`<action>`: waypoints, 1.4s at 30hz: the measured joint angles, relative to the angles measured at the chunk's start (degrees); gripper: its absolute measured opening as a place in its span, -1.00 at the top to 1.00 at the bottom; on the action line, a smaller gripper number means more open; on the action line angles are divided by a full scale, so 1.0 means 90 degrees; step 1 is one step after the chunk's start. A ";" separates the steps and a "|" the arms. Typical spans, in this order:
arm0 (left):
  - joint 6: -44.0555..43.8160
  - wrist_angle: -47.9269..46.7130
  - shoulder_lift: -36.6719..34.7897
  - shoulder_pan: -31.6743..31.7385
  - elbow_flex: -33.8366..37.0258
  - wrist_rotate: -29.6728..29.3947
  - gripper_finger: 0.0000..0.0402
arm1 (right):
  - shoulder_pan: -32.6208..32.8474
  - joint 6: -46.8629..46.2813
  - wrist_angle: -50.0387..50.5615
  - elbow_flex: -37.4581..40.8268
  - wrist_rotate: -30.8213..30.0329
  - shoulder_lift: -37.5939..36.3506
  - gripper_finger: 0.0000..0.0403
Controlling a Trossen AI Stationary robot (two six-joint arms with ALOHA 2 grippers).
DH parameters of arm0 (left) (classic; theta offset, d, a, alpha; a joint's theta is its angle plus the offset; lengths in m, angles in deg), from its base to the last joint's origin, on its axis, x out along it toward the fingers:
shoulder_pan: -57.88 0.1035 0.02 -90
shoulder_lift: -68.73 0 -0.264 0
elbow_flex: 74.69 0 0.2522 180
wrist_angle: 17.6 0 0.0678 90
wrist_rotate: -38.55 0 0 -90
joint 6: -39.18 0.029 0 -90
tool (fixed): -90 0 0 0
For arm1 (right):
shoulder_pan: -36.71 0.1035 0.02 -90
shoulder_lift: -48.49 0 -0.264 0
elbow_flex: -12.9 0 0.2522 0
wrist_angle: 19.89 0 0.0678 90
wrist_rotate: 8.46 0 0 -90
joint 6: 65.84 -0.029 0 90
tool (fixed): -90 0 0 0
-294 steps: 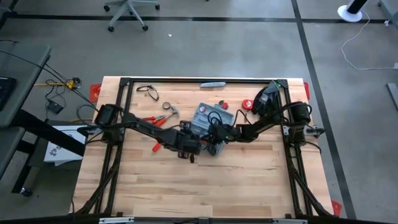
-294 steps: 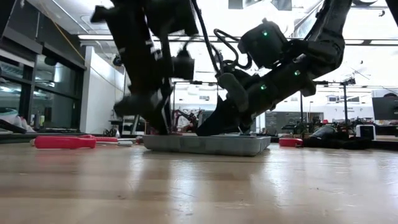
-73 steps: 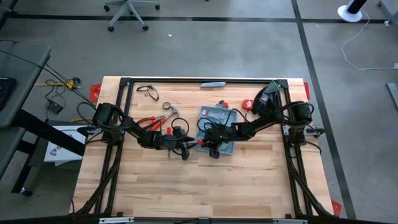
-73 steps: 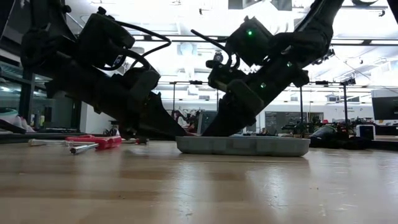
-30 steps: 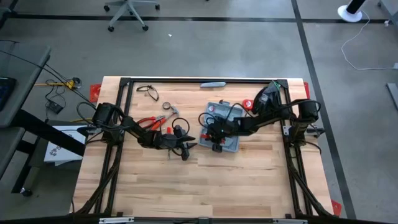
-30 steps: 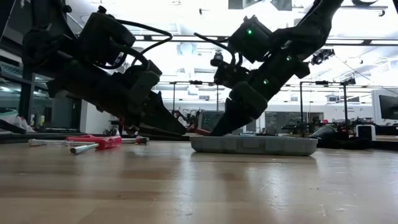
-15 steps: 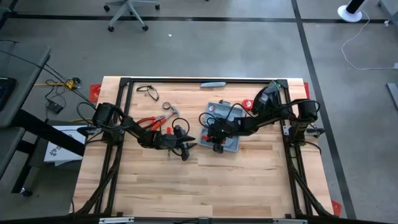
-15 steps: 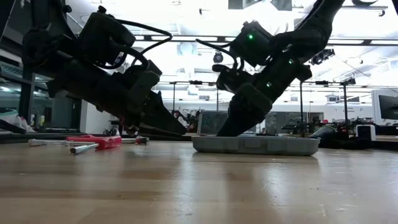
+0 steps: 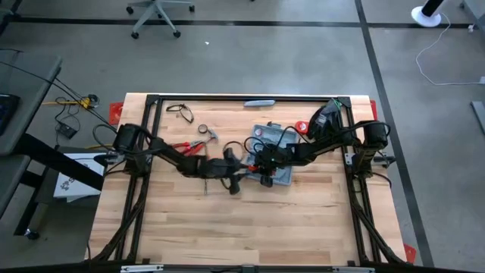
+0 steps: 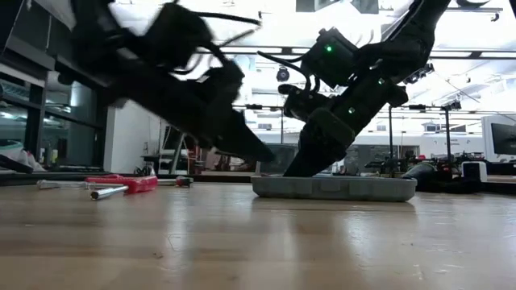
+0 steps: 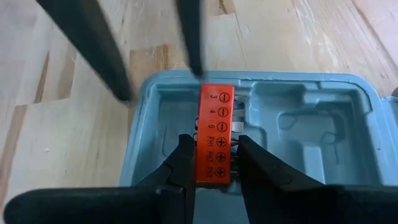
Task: Prefit tool cases
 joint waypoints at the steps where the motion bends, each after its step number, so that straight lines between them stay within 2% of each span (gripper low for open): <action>1: 0.0167 -0.0583 0.0000 0.0066 -0.0257 0.0026 0.35 | 0.0000 0.0000 0.0003 0.0002 0.0000 0.0001 0.60; 4: 0.0711 -0.2214 0.0000 0.0245 -0.0958 -0.0037 0.35 | 0.0000 -0.0001 0.0010 0.0005 -0.0002 0.0002 0.60; 6: 0.1041 -0.2794 0.0000 0.0344 -0.1271 -0.0135 0.37 | 0.0000 -0.0001 0.0014 0.0005 -0.0002 0.0004 0.60; 9: 0.1417 -0.3026 0.0000 0.0445 -0.1534 -0.0118 0.49 | 0.0000 0.0000 0.0015 0.0005 -0.0005 0.0007 0.60; 13: 0.1511 -0.3025 0.0000 0.0556 -0.1643 0.0424 0.85 | 0.0000 0.0001 0.0015 0.0007 -0.0005 0.0010 0.60; 15: 0.1509 -0.3127 0.0000 0.0580 -0.1643 0.0670 0.96 | 0.0000 0.0029 0.0015 0.0009 -0.0007 0.0010 0.60; 20: 0.1509 -0.3571 0.0000 0.0597 -0.1643 0.0804 0.99 | 0.0000 0.0051 0.0012 0.0010 -0.0007 0.0013 0.60; 31: 0.1523 -0.3689 -0.0005 0.0636 -0.1643 0.0854 1.00 | 0.0000 0.0064 0.0012 0.0012 -0.0010 0.0015 0.60; 42: 0.1419 -0.3790 0.0056 0.0782 -0.1652 0.1229 1.00 | 0.0000 0.0054 0.0010 0.0015 -0.0010 0.0017 0.60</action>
